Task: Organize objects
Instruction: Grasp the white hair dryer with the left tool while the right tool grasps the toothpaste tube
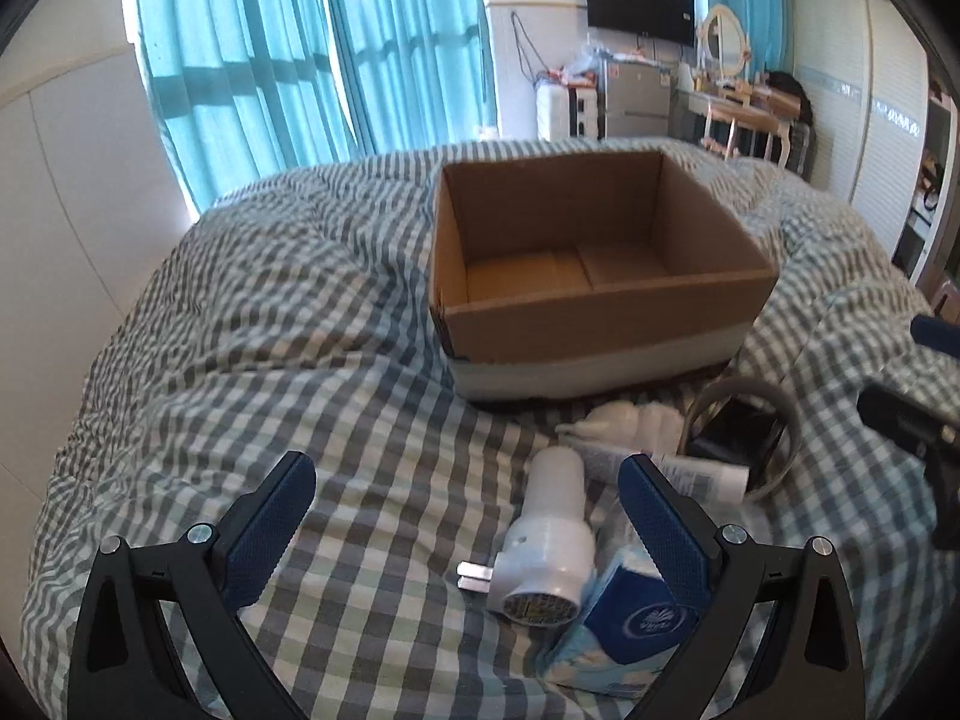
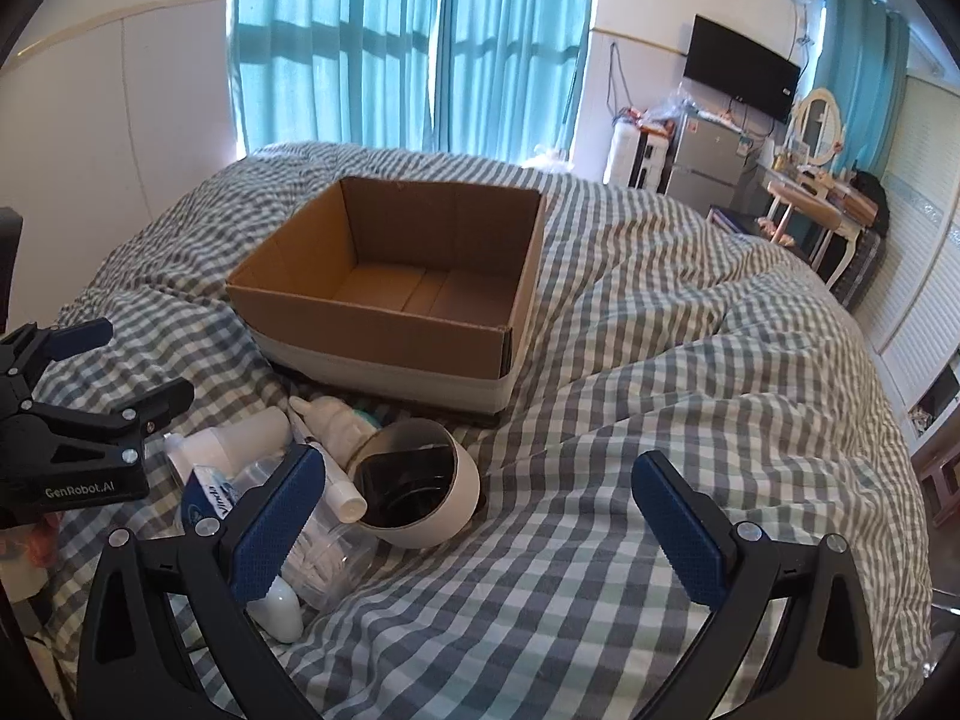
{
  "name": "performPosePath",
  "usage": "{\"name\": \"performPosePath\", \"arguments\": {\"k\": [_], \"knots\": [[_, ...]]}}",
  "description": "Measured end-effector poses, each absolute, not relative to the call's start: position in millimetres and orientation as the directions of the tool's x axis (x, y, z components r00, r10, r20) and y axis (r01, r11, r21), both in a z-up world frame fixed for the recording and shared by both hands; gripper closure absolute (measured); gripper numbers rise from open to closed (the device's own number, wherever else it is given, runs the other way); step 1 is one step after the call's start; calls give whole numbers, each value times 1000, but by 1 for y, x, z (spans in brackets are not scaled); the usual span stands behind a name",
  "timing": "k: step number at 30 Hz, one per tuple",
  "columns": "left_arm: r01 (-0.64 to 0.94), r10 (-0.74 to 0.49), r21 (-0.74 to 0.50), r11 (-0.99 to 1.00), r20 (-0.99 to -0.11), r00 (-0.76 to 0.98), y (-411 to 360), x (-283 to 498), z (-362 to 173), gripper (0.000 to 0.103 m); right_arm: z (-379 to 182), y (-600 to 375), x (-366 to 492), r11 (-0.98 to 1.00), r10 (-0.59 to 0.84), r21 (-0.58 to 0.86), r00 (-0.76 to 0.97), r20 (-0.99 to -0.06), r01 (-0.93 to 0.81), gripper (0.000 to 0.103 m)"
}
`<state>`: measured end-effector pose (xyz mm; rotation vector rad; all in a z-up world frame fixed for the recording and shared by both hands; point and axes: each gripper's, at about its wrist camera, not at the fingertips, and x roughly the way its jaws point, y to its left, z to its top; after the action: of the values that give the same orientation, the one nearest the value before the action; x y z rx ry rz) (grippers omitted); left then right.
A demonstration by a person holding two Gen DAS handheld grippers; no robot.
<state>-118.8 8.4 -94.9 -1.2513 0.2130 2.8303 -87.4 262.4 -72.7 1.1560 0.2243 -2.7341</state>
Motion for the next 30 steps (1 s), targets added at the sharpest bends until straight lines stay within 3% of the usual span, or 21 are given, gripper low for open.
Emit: {"name": "performPosePath", "arguments": {"k": [9,20,22,24,25,30], "knots": [[-119,42,32,-992,-821,-570,-7,-118,-122,1,-105,252,-99,-963,-107,-70,-612,-783,258,1],[-237,80,32,-971,-890,-448,15,-130,-159,6,-111,254,-98,-966,-118,-47,-599,-792,252,1],[-256,96,21,-966,-896,-433,20,-133,-162,15,-112,253,-98,-966,-115,-51,-599,-793,252,1],[-283,123,0,-959,-900,-419,25,-134,-165,44,-112,251,-98,-966,-115,-52,-600,-792,254,1],[-296,146,-21,-955,-902,-406,27,-135,-167,51,-111,251,-98,-966,-117,-51,-600,-791,255,1],[-282,179,-63,-957,-897,-405,19,-133,-161,55,-110,245,-96,-959,-124,-58,-596,-794,276,1]]}}
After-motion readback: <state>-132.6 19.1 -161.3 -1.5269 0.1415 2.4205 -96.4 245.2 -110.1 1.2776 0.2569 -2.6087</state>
